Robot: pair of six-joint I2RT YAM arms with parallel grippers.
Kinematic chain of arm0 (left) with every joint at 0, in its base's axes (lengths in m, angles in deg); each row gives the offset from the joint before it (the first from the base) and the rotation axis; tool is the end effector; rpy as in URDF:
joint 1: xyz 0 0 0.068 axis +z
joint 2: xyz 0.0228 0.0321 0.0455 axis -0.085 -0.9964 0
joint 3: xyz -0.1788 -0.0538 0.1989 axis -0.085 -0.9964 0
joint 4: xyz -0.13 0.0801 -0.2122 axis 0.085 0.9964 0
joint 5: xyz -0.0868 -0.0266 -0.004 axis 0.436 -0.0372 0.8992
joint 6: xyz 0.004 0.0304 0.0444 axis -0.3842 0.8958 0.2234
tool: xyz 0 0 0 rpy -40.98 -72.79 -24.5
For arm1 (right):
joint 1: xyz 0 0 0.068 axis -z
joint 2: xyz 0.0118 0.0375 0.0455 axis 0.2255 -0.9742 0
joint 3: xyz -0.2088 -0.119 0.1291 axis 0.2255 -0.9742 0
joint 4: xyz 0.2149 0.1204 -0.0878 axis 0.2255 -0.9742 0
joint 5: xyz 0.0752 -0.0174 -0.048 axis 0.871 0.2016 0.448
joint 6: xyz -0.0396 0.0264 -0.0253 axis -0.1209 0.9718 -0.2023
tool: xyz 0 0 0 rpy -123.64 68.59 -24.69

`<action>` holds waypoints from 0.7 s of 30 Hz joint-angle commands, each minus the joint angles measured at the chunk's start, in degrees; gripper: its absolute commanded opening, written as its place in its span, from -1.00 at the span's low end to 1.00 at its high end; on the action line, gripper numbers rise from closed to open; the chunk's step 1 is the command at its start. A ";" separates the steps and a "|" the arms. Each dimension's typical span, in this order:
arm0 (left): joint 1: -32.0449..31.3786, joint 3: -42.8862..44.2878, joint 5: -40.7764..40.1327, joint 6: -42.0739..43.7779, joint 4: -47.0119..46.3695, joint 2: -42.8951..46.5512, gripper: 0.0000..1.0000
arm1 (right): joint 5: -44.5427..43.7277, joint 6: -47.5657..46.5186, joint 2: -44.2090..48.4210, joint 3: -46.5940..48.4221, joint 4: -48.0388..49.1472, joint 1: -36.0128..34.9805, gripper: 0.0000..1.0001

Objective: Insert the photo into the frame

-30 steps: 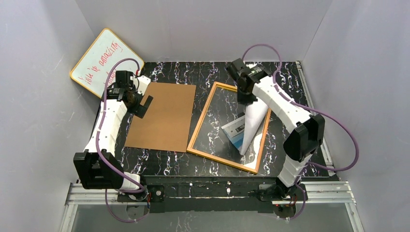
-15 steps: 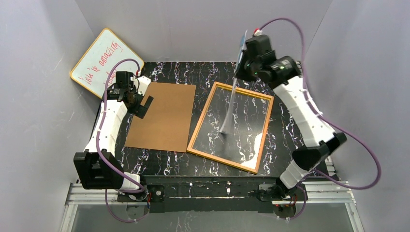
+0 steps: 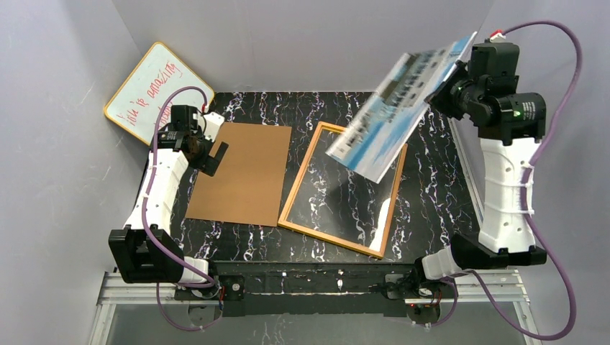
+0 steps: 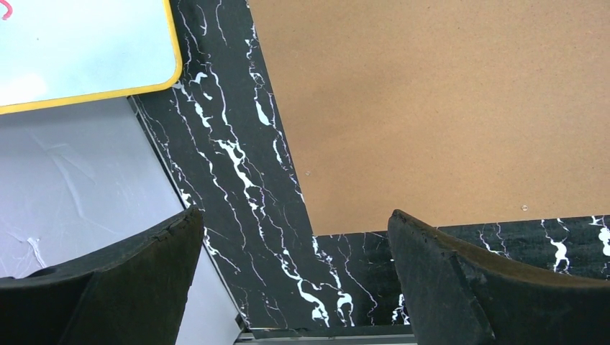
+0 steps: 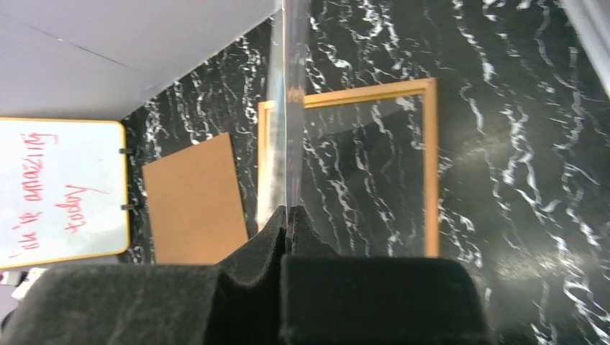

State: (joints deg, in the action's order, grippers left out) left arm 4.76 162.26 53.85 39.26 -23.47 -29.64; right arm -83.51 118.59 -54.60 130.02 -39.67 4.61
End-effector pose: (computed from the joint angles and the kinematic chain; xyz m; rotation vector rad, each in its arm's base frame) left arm 0.2864 0.0028 0.3319 0.5576 2.4001 0.3310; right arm 0.2312 0.0301 0.5321 0.5937 1.9846 0.3814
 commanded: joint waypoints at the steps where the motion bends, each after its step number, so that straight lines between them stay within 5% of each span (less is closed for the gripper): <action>1: 0.03 1.08 1.42 -0.23 2.40 2.31 0.96 | -8.34 -3.98 3.26 5.69 -8.18 -0.10 -0.97; 7: 0.03 0.05 2.26 -0.35 2.34 2.65 0.96 | -12.51 -4.79 5.75 -0.42 -6.06 -0.11 -0.97; 14: 0.03 0.43 2.20 0.01 2.93 3.10 0.96 | -1.82 -7.07 -1.82 -7.06 -4.95 -0.28 -0.97; 21: 0.03 0.18 1.92 -0.22 3.26 3.46 0.96 | -2.09 -5.40 -9.61 -16.53 0.94 -10.00 -0.97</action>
State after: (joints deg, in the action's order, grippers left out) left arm 4.76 162.21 55.41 39.28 -22.22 -28.37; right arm -87.42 112.47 -61.92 116.18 -43.21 0.00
